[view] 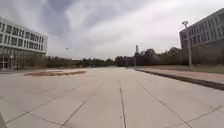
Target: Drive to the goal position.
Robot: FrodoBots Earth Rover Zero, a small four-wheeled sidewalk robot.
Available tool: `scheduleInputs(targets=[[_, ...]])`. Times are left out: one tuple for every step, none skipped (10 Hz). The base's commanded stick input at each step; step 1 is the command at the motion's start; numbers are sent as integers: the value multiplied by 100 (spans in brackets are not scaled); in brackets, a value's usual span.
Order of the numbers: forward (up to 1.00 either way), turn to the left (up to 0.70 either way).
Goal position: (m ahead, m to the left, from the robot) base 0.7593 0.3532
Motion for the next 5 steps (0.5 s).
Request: scheduleInputs(targets=[[50, -50], [50, -50], [50, -42], [50, -27], [50, -12]])
